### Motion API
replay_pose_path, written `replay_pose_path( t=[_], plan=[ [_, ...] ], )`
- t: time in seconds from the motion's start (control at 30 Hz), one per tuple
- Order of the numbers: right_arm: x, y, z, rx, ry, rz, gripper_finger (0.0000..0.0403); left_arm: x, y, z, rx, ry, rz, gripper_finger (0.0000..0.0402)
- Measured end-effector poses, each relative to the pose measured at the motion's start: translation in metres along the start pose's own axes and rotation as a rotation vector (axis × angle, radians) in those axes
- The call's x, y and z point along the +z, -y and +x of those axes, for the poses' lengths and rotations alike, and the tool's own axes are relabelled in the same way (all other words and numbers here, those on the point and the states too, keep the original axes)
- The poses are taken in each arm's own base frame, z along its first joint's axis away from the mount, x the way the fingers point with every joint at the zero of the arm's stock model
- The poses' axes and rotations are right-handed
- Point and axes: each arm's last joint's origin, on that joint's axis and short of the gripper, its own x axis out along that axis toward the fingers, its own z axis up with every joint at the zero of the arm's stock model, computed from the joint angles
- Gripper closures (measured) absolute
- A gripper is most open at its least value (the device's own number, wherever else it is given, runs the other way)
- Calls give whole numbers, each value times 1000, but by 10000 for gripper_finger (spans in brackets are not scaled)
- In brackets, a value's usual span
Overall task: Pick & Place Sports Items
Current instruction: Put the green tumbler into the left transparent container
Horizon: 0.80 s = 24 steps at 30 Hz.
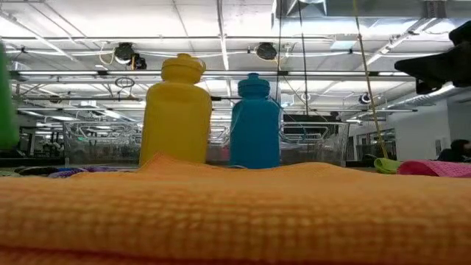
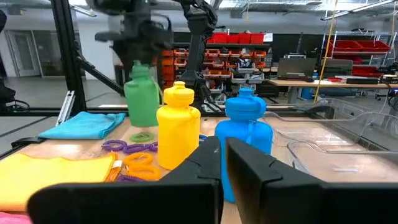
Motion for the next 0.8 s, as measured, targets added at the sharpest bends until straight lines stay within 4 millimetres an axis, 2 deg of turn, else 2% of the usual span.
replay_pose_path(
  t=[0.23,0.43,0.63,0.8],
  plan=[
    [0,0,0,0,0,0,403,6,-2,-50,-114,124,45,189],
    [0,0,0,0,-1,0,403,21,-10,-91,-251,265,109,189],
    [0,0,0,0,0,0,403,53,-27,-123,-296,422,102,189],
    [0,0,0,0,0,0,403,82,-45,-142,-240,558,131,189]
  ],
)
